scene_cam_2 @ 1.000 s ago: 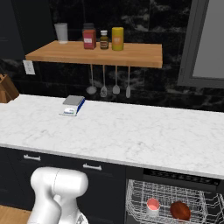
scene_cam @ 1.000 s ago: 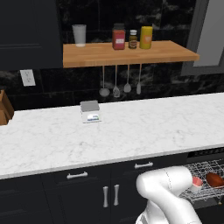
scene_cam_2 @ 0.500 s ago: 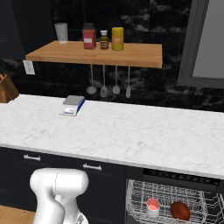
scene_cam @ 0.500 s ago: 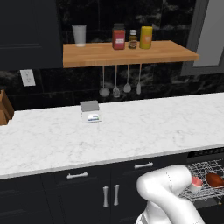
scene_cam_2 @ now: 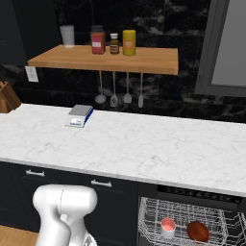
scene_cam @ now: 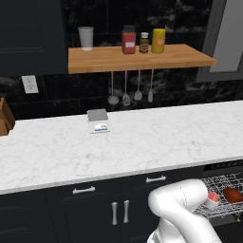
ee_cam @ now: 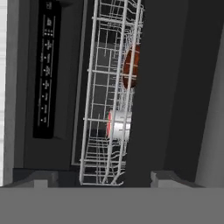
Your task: Pick up the cup and bowl from the counter, place them in the dishwasher, and close the dishwasher door.
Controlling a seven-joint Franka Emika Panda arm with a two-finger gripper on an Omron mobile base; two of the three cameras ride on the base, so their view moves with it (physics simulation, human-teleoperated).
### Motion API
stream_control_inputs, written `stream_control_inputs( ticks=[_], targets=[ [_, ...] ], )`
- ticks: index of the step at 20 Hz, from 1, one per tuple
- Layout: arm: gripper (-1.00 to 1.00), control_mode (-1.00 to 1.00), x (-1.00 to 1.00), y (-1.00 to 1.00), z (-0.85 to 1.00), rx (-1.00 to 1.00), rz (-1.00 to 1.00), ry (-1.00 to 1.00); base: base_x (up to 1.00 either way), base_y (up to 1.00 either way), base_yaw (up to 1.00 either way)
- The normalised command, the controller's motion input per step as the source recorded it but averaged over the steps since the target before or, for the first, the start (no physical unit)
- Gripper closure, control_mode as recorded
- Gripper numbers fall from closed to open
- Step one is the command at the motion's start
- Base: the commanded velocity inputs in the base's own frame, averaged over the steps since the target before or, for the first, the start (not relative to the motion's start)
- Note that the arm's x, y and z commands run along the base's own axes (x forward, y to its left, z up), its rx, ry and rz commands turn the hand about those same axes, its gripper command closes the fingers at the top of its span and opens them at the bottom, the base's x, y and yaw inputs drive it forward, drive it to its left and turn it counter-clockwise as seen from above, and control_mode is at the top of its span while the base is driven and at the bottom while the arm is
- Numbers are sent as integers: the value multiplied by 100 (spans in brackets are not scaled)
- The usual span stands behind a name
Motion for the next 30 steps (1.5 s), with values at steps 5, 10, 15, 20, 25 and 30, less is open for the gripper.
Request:
stream_control_inputs(
  ticks=[5, 10, 15, 20, 25, 30],
  targets=[
    [-100, -100, 70, 0, -2, 1, 0, -30, 0, 0, 0],
    [-100, -100, 99, 0, 0, 5, 0, -31, 0, 0, 0],
    [-100, -100, 100, 0, 0, 1, 0, -19, 0, 0, 0],
    [-100, -100, 100, 0, 3, 0, 0, -5, 0, 0, 0],
    [-100, -100, 100, 6, 11, 0, 0, 0, 0, 0, 0],
    [-100, -100, 100, 18, 21, 0, -3, 0, 0, 0, 0]
  ],
)
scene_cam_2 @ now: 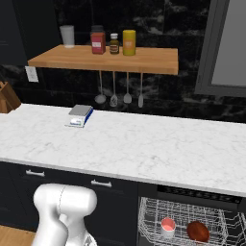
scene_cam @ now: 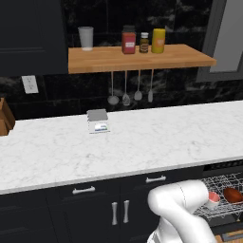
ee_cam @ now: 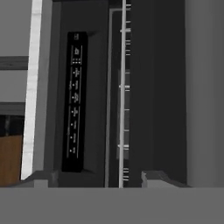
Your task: Pick up the cup and bowl from the counter, place them in the dishwasher, and close the dishwasher door.
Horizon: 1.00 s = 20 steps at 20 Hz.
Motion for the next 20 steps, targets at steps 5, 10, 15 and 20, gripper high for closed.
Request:
stream_control_inputs(
  ticks=[5, 10, 15, 20],
  targets=[
    [-100, -100, 100, 10, 13, -1, -5, 0, 0, 0, 0],
    [-100, -100, 100, 1, 1, -3, -6, 2, 0, 0, 0],
    [-100, -100, 100, 0, 6, -4, -5, 11, 0, 0, 0],
    [-100, -100, 100, 0, 12, -3, -3, 12, 0, 0, 0]
  ],
)
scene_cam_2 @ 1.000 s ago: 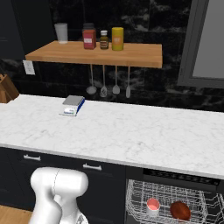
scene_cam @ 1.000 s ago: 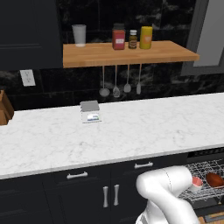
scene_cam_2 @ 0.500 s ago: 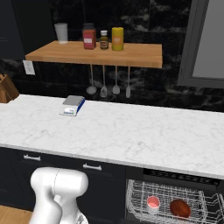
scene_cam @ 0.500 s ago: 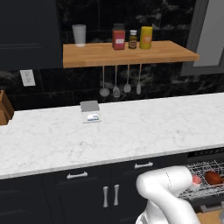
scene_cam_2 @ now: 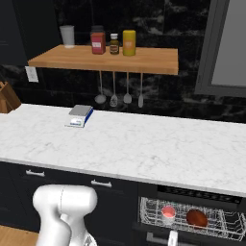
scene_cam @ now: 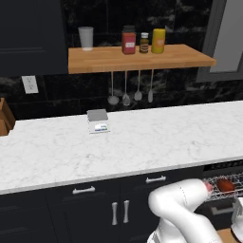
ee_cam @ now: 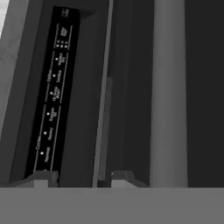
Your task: Pick up the cup and bowl from the counter, place them in the dishwasher, and close the dishwasher door.
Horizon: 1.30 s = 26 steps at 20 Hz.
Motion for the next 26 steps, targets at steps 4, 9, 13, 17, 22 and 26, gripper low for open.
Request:
stream_control_inputs(
  ticks=[4, 9, 13, 17, 22, 26],
  targets=[
    [-100, -100, 100, 0, 14, -3, -1, 10, 0, 0, 0],
    [-100, -100, 100, 0, 10, -2, 0, 6, 0, 0, 0],
    [-100, -100, 100, 0, 7, -1, 0, 4, 0, 0, 0],
    [-100, -100, 92, 0, 6, -1, 0, 1, 0, 0, 0],
    [-100, -100, 67, 0, 1, 0, 0, 0, 0, 0, 0],
    [-100, -100, 46, 0, -14, 0, 0, -19, 0, 0, 0]
  ],
)
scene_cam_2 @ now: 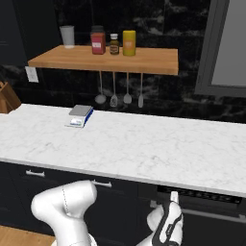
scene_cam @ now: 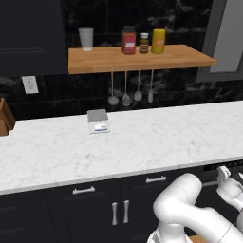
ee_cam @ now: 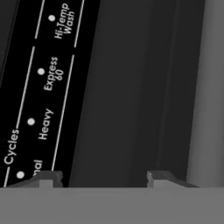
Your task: Pick up the cup and bowl from the counter, place them in the dishwasher, and close the dishwasher door.
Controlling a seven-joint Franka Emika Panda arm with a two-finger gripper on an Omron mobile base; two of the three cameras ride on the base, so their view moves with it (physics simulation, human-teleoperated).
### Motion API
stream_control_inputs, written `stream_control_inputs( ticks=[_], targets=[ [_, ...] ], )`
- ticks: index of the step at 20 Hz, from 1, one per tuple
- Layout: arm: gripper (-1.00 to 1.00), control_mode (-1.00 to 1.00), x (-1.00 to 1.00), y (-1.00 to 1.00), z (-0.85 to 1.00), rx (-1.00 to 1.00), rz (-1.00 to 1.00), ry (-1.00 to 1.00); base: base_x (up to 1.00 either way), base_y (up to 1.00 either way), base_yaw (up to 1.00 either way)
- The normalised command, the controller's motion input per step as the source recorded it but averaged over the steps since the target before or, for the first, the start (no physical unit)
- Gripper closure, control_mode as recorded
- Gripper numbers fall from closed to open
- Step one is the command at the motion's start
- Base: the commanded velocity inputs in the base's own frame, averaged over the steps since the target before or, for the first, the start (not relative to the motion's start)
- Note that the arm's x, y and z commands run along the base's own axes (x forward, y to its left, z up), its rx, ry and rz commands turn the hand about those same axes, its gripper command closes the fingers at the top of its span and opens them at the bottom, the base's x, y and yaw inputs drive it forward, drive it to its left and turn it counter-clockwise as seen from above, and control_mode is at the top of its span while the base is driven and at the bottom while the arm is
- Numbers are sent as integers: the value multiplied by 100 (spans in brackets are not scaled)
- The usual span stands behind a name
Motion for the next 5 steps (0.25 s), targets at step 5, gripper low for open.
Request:
stream_control_inputs(
  ticks=[5],
  targets=[
    [-100, -100, 56, 0, -60, 3, 0, -33, 0, 0, 0]
  ],
)
